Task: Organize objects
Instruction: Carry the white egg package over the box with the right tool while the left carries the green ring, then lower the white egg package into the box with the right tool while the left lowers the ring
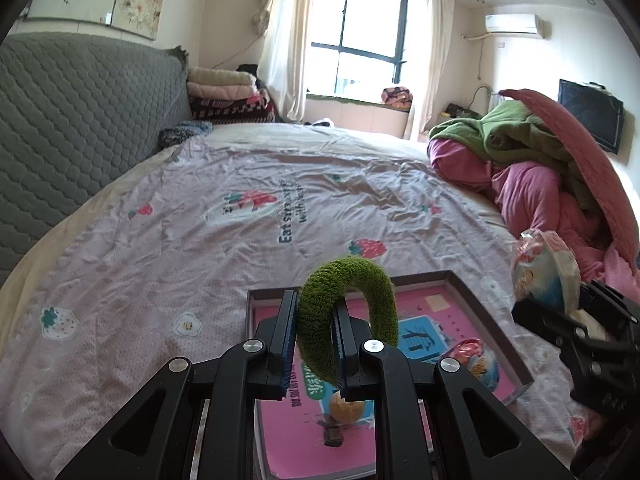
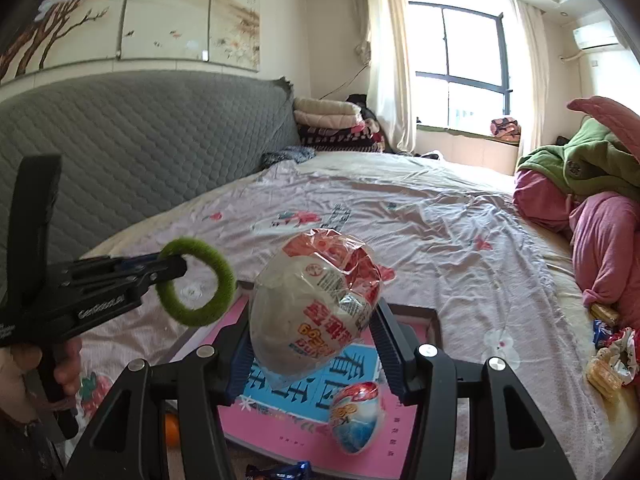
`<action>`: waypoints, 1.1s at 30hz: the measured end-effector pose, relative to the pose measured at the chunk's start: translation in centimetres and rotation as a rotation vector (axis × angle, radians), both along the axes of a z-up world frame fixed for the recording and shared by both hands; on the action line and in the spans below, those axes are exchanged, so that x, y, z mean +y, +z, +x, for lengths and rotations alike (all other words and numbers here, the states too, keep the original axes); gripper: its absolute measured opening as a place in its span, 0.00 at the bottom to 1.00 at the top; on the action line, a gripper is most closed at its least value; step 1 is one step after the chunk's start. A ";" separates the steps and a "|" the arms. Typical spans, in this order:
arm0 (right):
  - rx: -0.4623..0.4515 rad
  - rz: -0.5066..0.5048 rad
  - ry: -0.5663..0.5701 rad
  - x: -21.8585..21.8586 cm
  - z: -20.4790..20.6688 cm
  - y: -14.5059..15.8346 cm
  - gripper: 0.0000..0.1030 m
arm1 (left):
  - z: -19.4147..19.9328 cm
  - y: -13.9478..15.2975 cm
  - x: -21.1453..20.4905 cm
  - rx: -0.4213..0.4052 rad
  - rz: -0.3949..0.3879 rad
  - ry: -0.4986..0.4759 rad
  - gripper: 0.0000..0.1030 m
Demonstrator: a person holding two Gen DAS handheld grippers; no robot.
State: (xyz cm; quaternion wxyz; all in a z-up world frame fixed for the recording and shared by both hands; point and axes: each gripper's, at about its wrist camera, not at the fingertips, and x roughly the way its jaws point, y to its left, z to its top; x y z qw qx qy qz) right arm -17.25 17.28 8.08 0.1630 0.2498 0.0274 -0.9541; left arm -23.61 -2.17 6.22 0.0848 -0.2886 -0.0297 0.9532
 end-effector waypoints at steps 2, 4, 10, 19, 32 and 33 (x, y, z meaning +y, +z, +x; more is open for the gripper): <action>-0.016 0.019 0.017 -0.7 -0.1 -0.6 0.53 | -0.5 -0.5 -0.1 -0.020 -0.003 0.002 0.16; -0.037 0.033 0.047 -1.4 -0.1 -1.4 0.53 | -0.9 -1.2 -0.2 -0.042 -0.008 0.008 0.16; -0.089 0.094 0.098 -3.4 -0.1 -3.9 0.53 | -1.8 -2.7 -0.2 -0.074 -0.022 0.013 0.16; -0.179 0.122 0.115 -4.2 -0.6 -6.5 0.53 | -2.5 -4.3 0.2 -0.109 -0.053 0.006 0.16; -0.300 0.162 0.103 -4.4 -1.7 -9.5 0.53 | -4.3 -7.1 0.7 -0.178 -0.092 0.002 0.16; -0.306 0.163 0.102 -4.4 -1.8 -9.7 0.53 | -4.5 -7.4 0.6 -0.186 -0.093 0.003 0.16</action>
